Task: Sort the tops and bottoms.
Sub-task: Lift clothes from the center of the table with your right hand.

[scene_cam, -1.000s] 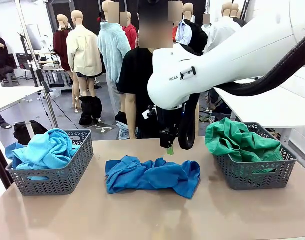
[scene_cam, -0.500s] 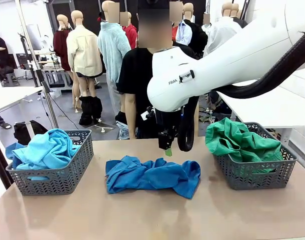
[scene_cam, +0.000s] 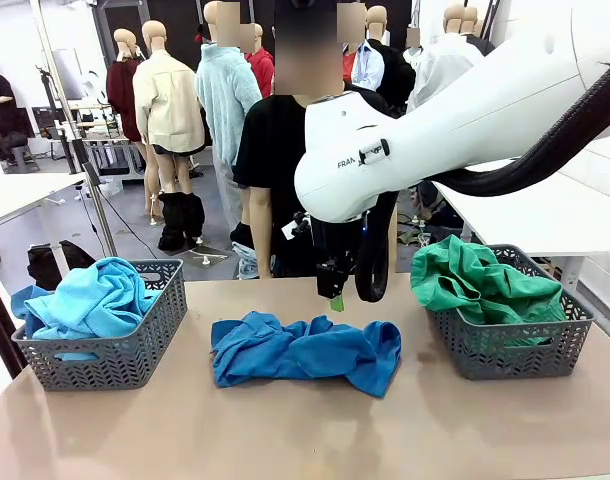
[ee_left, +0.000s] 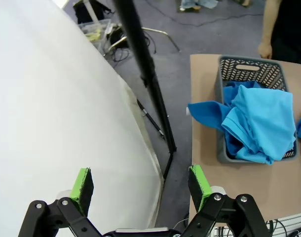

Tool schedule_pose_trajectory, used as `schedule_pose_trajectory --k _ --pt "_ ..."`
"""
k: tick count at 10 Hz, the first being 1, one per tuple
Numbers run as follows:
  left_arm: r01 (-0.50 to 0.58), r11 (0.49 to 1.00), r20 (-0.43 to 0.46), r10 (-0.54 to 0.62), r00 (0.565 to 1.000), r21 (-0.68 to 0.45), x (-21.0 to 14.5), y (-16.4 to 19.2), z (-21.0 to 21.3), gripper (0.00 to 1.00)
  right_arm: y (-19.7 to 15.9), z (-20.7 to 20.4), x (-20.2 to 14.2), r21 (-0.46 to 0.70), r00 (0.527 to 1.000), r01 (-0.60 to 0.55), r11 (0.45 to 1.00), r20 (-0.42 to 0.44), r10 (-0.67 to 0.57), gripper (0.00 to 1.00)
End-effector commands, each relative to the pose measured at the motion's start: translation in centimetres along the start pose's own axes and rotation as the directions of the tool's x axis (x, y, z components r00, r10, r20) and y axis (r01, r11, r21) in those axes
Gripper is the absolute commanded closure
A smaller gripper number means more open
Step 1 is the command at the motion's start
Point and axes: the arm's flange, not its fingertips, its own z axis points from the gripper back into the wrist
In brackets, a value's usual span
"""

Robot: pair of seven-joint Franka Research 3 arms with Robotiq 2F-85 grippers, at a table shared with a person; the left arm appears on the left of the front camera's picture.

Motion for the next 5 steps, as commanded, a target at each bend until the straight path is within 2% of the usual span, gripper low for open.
schedule_pose_trajectory --k 1,3,5 --pt "-0.001 1.000 0.002 0.001 1.000 0.004 -0.6 0.6 0.1 0.00 0.0 0.0 0.0 0.000 1.000 0.000 1.000 0.000 0.000 0.00" --pt "-0.001 1.000 0.002 0.001 1.000 0.004 -0.6 0.6 0.1 0.00 0.7 -3.1 1.6 0.025 0.998 -0.056 0.998 0.016 0.055 0.00" --pt "-0.001 1.000 0.002 0.001 1.000 0.004 -0.6 0.6 0.1 0.00 1.7 -5.7 1.8 0.057 0.996 -0.086 0.995 0.011 0.086 0.00"
